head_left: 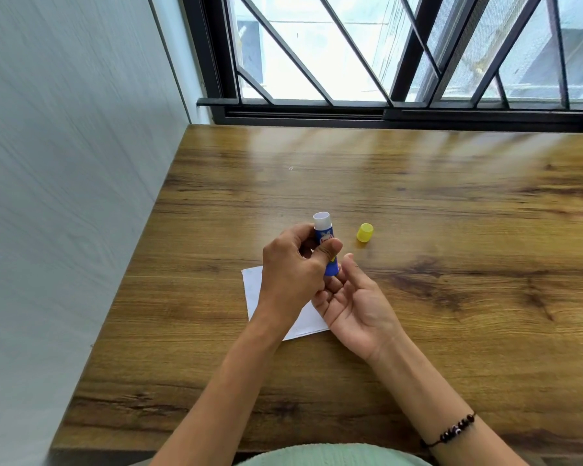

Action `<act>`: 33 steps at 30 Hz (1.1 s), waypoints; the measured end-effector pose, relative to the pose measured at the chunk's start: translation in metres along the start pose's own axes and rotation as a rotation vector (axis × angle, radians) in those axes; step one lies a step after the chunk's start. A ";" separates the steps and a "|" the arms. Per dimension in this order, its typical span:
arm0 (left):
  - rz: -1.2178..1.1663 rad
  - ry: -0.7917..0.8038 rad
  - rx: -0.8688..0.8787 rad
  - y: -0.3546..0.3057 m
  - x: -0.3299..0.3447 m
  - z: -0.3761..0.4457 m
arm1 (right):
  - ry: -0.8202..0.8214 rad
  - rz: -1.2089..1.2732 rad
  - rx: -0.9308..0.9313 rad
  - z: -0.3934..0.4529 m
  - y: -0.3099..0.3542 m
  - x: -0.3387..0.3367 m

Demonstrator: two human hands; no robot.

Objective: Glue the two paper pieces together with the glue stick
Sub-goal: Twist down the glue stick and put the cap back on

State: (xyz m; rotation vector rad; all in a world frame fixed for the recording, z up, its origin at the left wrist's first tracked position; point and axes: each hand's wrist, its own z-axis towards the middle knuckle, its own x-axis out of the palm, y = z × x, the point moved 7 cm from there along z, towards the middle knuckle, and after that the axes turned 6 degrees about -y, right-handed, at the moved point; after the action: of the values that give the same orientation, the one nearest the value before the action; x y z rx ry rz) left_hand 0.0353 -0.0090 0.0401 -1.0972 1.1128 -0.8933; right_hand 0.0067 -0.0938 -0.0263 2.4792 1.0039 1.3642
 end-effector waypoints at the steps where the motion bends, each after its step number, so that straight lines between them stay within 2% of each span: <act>1: 0.008 0.000 0.008 0.000 0.000 0.000 | -0.009 -0.010 -0.003 -0.001 0.000 0.000; 8: 0.014 0.001 0.010 0.001 0.003 0.000 | -0.054 -0.002 -0.182 -0.005 0.011 0.001; 14: 0.000 0.022 0.003 0.000 0.002 0.000 | -0.029 -0.096 -0.173 -0.005 0.009 -0.001; 17: 0.002 0.058 -0.005 0.000 -0.004 0.004 | -0.035 -0.411 -0.311 -0.006 0.028 0.000; 22: 0.076 0.149 -0.018 0.010 -0.008 0.010 | -0.221 -1.223 -0.888 -0.014 0.088 0.013; 24: 0.107 0.190 -0.026 0.015 -0.007 0.009 | -0.268 -1.540 -1.042 -0.008 0.101 0.022; 26: 0.139 0.214 -0.017 0.017 -0.005 0.007 | -0.272 -1.767 -1.062 0.005 0.108 0.027; 28: 0.178 0.215 -0.004 0.018 -0.004 0.007 | -0.270 -1.892 -1.009 0.019 0.112 0.026; 33: 0.213 0.222 0.023 0.021 -0.006 0.009 | -0.242 -2.002 -0.957 0.035 0.113 0.020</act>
State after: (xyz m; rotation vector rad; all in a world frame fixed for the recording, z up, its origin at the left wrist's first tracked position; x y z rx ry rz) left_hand 0.0433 0.0037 0.0216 -0.8551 1.3718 -0.8704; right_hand 0.0966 -0.1620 0.0147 0.2420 1.3764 0.4187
